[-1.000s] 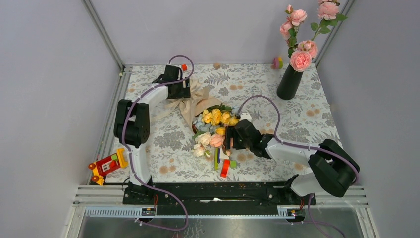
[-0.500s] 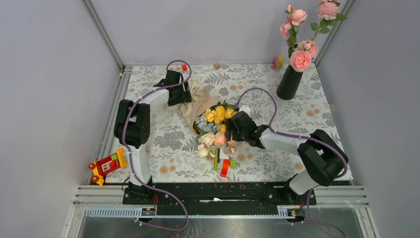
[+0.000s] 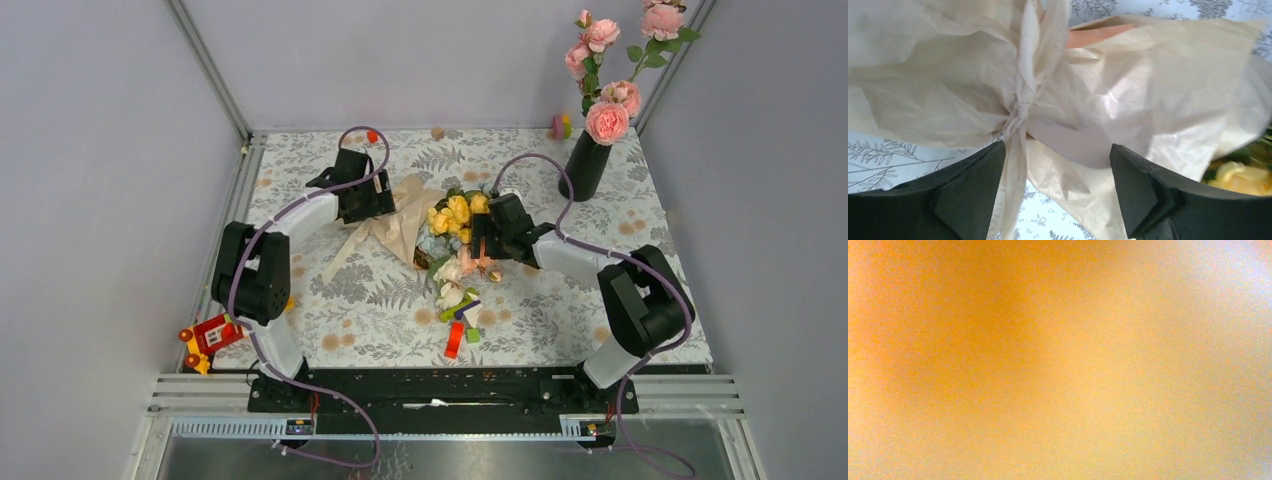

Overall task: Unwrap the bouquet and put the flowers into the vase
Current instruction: Adjust the fake flower at the center of the board.

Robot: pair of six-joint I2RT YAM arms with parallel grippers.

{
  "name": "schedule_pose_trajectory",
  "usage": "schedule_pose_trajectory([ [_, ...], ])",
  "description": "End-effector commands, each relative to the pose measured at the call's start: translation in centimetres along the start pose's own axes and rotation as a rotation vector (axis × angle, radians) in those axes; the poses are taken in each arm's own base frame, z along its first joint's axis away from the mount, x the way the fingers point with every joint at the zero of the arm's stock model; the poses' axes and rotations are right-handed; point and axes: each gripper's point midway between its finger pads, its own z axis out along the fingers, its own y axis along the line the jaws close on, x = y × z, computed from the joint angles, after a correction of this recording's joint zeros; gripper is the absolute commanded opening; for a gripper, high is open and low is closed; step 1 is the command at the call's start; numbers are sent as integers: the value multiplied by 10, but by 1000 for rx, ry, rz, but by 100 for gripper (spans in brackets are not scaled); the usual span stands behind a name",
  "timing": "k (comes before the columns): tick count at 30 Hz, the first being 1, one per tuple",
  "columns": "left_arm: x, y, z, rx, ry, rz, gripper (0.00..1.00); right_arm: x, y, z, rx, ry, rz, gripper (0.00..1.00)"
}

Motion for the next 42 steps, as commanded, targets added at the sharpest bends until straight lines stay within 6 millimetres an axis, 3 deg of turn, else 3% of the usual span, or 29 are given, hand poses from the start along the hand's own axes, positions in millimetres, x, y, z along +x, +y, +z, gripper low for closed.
schedule_pose_trajectory([
  [1,-34,-20,-45,58,-93,40,85,-28,10,-26,-40,-61,-70,87],
  [7,-71,-1,-75,41,-158,17,94,-28,8,-67,-62,-71,-59,92],
  [13,-109,52,-82,-33,-179,-14,96,-25,25,-109,-180,-103,4,95],
  [16,-120,79,-73,-54,-132,-14,96,-22,46,-125,-235,-110,-13,93],
  [20,-126,107,-57,-33,-64,-48,96,-9,91,-138,-330,-89,-71,91],
  [24,-123,105,-42,37,-27,-24,96,7,138,-134,-428,-33,-115,90],
  [32,-110,108,-15,65,18,-44,96,44,212,-116,-511,83,-285,89],
  [37,-104,117,-4,22,26,-32,96,60,223,-90,-488,152,-301,86],
  [42,-100,106,4,87,40,-48,96,71,218,-69,-427,200,-324,82],
])
